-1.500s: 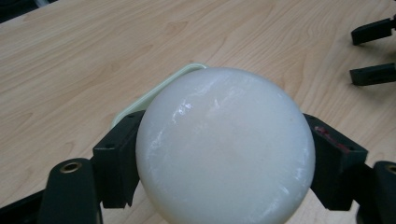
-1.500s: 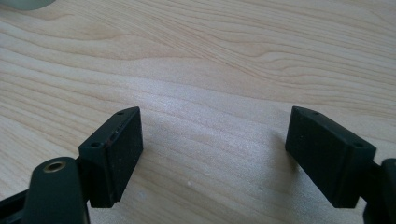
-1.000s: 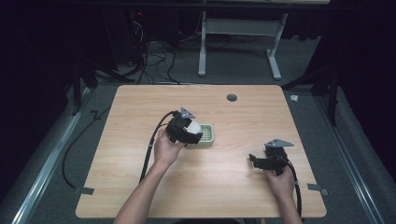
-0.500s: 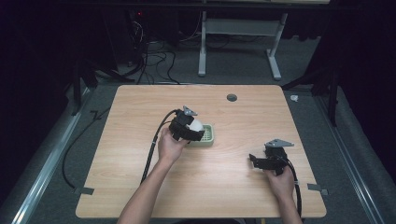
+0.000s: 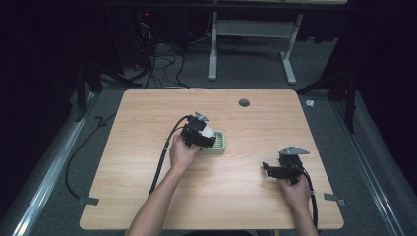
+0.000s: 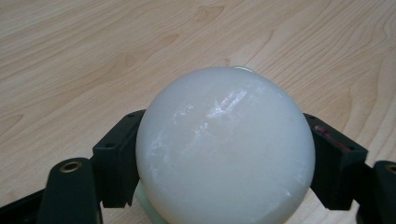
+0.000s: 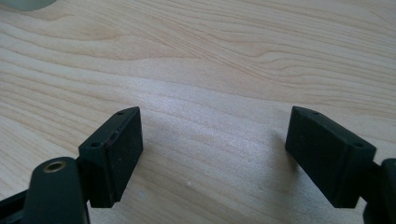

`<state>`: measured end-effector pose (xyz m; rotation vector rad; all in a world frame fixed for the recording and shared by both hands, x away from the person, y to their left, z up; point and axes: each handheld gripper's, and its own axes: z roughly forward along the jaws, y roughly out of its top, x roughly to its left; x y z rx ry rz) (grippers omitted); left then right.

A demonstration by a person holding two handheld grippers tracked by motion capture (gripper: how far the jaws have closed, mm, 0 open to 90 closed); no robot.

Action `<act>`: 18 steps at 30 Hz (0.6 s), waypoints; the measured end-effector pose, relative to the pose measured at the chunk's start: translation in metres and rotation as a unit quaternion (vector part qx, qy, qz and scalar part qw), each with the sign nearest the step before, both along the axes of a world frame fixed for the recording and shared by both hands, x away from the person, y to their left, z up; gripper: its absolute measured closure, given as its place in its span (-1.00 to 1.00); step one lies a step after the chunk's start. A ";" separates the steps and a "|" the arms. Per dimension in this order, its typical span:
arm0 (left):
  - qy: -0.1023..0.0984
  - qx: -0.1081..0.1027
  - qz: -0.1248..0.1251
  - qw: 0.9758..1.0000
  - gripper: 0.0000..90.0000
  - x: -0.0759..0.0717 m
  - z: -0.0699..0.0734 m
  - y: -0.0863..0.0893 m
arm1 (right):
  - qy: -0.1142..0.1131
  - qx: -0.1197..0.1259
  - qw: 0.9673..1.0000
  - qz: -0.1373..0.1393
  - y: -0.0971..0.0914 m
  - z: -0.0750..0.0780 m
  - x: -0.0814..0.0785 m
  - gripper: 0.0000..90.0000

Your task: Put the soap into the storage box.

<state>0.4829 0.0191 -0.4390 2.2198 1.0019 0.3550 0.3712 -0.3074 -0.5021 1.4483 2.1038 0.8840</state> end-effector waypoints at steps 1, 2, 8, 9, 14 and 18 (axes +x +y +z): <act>0.001 0.002 0.002 1.000 -0.46 0.001 -0.002 -0.001 | 0.001 0.001 1.000 -0.001 0.000 0.000 0.000 -0.56; 0.000 0.004 0.004 1.000 -0.46 0.002 -0.004 -0.002 | 0.001 0.001 1.000 0.000 0.000 0.000 0.000 -0.56; 0.009 0.007 0.011 1.000 -0.46 0.007 -0.013 -0.005 | 0.001 0.000 1.000 0.000 0.000 0.000 0.000 -0.56; 0.012 0.007 0.013 1.000 -0.46 0.008 -0.016 -0.006 | 0.001 0.001 1.000 -0.001 0.000 0.000 0.000 -0.56; 0.020 0.005 0.018 1.000 -0.46 0.011 -0.021 -0.007 | 0.001 0.002 1.000 -0.001 0.000 0.000 0.000 -0.56; 0.022 0.008 0.020 1.000 -0.46 0.012 -0.023 -0.008 | 0.001 0.002 1.000 0.000 0.000 0.000 0.000 -0.56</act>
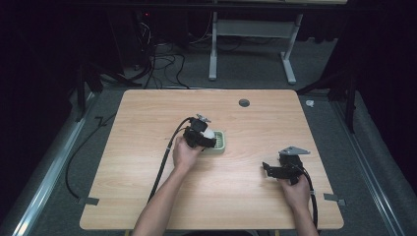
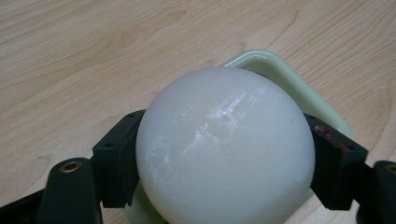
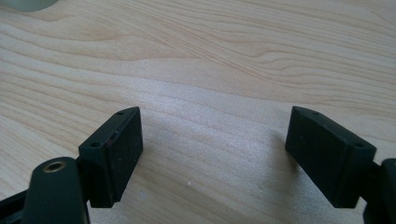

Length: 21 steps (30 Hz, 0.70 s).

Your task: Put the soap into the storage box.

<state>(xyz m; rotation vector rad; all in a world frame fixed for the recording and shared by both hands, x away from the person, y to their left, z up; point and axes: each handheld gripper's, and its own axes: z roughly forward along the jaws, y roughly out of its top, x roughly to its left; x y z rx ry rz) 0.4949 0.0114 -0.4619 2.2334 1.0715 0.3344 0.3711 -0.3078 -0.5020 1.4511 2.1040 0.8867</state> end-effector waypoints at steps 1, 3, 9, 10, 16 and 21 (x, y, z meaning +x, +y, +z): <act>-0.002 0.002 0.001 1.000 -0.46 0.000 -0.001 -0.001 | 0.000 0.000 1.000 -0.001 0.000 0.000 0.000 -0.56; -0.002 0.002 0.001 1.000 -0.46 0.000 -0.001 -0.001 | 0.000 0.000 1.000 -0.001 0.000 0.000 0.000 -0.56; 0.001 0.007 0.001 1.000 -0.46 0.002 -0.005 -0.003 | -0.001 -0.002 1.000 0.001 0.000 0.000 0.000 -0.56; 0.001 0.007 0.001 1.000 -0.46 0.002 -0.005 -0.003 | -0.001 -0.002 1.000 0.001 0.000 0.000 0.000 -0.56; 0.001 0.012 0.001 1.000 -0.46 0.003 -0.007 -0.004 | -0.001 -0.002 1.000 0.001 0.000 0.000 0.000 -0.56; 0.003 0.017 0.001 1.000 -0.46 0.004 -0.009 -0.004 | 0.000 -0.001 1.000 0.000 0.000 0.000 0.000 -0.56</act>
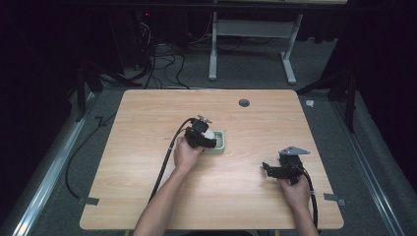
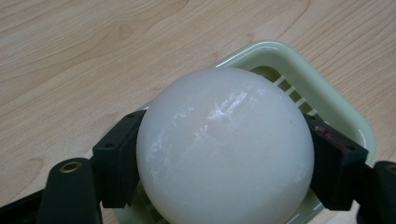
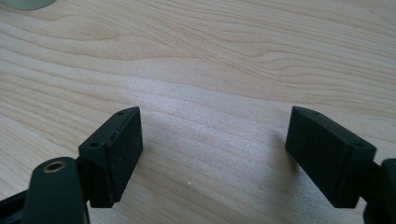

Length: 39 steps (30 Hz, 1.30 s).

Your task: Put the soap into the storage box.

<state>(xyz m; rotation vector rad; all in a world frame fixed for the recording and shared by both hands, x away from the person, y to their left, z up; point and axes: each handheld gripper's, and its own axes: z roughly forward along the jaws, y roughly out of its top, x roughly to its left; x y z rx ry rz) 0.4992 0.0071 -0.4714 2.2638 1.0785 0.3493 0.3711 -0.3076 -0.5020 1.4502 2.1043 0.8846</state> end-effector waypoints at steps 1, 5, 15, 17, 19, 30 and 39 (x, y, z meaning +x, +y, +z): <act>0.002 0.004 -0.002 1.000 -0.46 0.000 0.000 0.000 | 0.000 0.000 1.000 0.000 0.000 0.000 0.000 -0.56; -0.004 0.003 -0.003 1.000 -0.46 -0.001 0.001 0.000 | 0.000 0.000 1.000 0.000 0.000 0.000 0.000 -0.56; -0.021 -0.027 -0.005 0.999 -0.50 -0.004 0.016 0.006 | -0.001 -0.002 1.000 0.001 0.000 0.000 0.000 -0.56; -0.022 -0.026 -0.004 0.999 -0.52 -0.005 0.017 0.006 | -0.001 -0.002 1.000 0.000 0.000 0.000 0.000 -0.56; -0.022 -0.025 -0.005 0.999 -0.53 -0.006 0.018 0.007 | -0.001 -0.002 1.000 0.000 0.000 0.000 0.000 -0.56; -0.039 -0.033 -0.015 0.999 -0.55 -0.014 0.034 0.012 | -0.001 -0.003 1.000 0.000 0.001 0.000 0.000 -0.56; -0.043 -0.044 -0.017 0.998 -0.55 -0.019 0.041 0.018 | -0.001 -0.004 1.000 0.000 0.001 0.000 0.000 -0.56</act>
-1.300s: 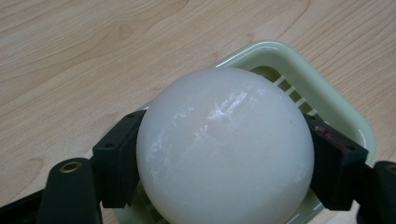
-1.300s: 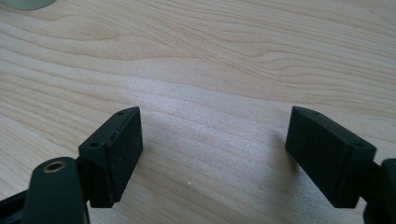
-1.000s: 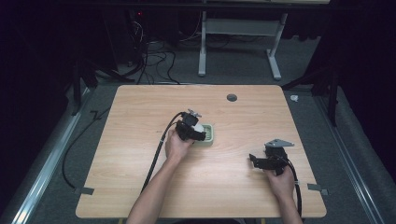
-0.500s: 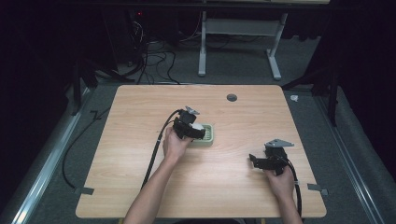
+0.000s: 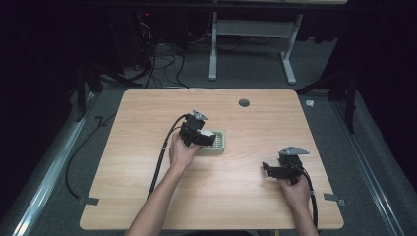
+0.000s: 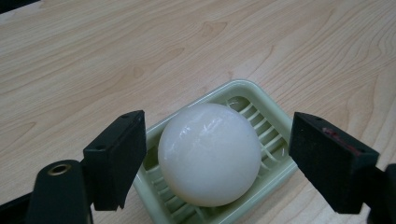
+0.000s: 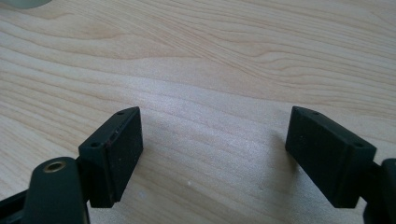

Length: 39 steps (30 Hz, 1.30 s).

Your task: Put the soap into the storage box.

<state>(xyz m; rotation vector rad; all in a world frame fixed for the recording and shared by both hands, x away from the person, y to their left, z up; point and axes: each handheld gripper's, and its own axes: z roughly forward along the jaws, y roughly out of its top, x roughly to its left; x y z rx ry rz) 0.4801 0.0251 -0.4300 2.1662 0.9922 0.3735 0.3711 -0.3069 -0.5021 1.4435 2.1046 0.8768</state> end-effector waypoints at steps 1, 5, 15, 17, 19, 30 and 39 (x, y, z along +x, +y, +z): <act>0.000 -0.002 0.000 1.000 -0.55 -0.001 0.001 0.001 | 0.000 0.000 1.000 0.000 0.000 0.000 0.000 -0.56; -0.004 -0.004 0.002 1.000 -0.54 -0.004 0.004 0.003 | 0.000 0.000 1.000 0.000 0.000 0.000 0.000 -0.56; -0.014 -0.007 0.003 1.000 -0.53 -0.013 0.012 0.015 | -0.001 -0.004 1.000 0.001 0.000 0.000 0.000 -0.56; -0.016 -0.010 0.004 1.000 -0.53 -0.016 0.014 0.018 | -0.001 -0.004 1.000 0.002 0.000 0.000 0.000 -0.56; -0.015 -0.012 0.005 1.000 -0.53 -0.017 0.015 0.020 | -0.001 -0.004 1.000 0.002 0.001 0.000 0.000 -0.56; -0.017 -0.013 0.000 1.000 -0.53 -0.030 0.024 0.033 | 0.000 -0.004 1.000 0.002 0.001 0.000 0.000 -0.56; -0.024 -0.012 0.004 1.000 -0.53 -0.042 0.029 0.044 | -0.001 -0.005 1.000 0.002 0.001 0.000 0.000 -0.56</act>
